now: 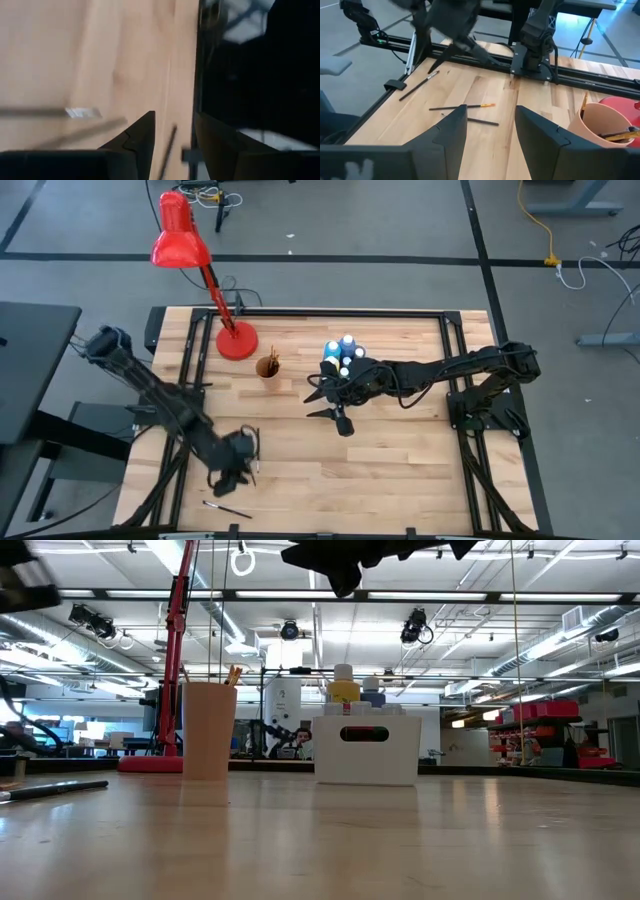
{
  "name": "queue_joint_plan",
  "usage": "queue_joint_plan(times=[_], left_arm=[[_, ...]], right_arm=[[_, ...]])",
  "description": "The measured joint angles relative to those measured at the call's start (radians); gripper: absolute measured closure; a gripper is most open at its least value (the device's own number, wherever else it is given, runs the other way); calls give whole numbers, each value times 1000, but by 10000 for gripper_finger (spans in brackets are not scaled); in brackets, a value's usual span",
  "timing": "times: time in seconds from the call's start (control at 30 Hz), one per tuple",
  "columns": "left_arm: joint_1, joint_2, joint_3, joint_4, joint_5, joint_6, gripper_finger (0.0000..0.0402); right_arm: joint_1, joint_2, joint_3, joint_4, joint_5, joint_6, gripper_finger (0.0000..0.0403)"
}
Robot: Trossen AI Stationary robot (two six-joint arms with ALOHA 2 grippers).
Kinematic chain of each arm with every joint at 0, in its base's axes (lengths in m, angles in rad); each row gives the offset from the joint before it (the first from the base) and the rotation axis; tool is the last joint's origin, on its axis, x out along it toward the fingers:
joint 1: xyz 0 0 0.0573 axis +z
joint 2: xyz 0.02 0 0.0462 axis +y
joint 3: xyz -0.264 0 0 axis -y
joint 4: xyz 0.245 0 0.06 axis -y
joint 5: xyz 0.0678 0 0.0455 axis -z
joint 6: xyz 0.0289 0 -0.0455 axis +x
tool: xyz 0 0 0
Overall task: Pick & Place Paint Supplies
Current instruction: Put the white paint brush into the orange cup
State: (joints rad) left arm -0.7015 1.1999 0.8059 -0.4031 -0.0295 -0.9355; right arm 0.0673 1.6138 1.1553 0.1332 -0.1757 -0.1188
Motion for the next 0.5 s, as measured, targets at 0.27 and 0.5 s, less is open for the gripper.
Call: queue_joint_plan(times=[0.27,0.5], left_arm=[[-113,247,92,-190,257,-134,259],[-221,383,161,-309,297,-213,269]], right_arm=[[0,0,0,-24,-2,-1,233],[0,0,0,-24,-59,-28,233]])
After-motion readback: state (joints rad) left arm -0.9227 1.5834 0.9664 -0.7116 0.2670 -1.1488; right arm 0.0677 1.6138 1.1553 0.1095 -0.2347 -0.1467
